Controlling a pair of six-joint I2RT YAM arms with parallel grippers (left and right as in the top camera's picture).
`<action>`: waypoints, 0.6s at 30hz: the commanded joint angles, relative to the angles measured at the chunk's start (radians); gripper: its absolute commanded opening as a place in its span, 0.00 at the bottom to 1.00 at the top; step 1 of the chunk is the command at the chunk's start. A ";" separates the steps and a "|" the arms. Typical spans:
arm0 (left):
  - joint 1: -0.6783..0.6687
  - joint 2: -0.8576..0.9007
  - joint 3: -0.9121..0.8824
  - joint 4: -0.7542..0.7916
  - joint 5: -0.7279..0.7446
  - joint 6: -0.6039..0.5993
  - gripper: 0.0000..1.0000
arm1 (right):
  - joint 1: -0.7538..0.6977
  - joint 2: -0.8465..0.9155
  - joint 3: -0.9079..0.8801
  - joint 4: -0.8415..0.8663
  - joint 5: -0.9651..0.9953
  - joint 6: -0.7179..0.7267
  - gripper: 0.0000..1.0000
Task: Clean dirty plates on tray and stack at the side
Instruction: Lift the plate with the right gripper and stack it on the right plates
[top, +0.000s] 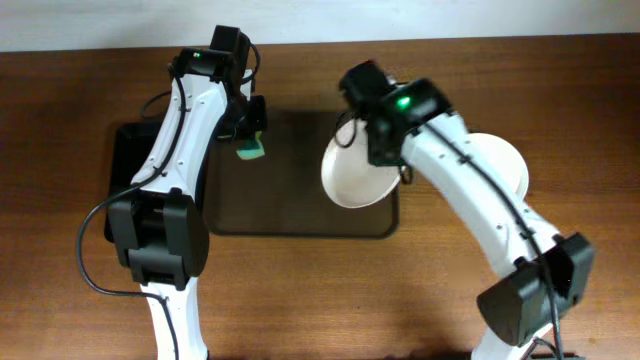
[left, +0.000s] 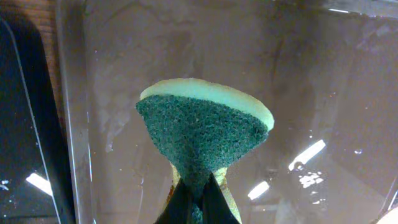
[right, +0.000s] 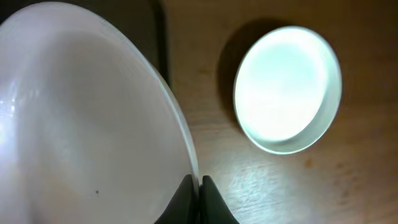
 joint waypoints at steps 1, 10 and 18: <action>-0.001 0.007 -0.005 -0.002 0.011 0.012 0.01 | -0.117 -0.102 0.003 0.003 -0.159 -0.043 0.04; -0.001 0.007 -0.005 -0.001 0.011 0.012 0.01 | -0.657 -0.175 -0.056 0.032 -0.320 -0.138 0.04; -0.001 0.007 -0.005 0.000 0.011 0.012 0.01 | -0.839 -0.174 -0.505 0.343 -0.342 -0.138 0.04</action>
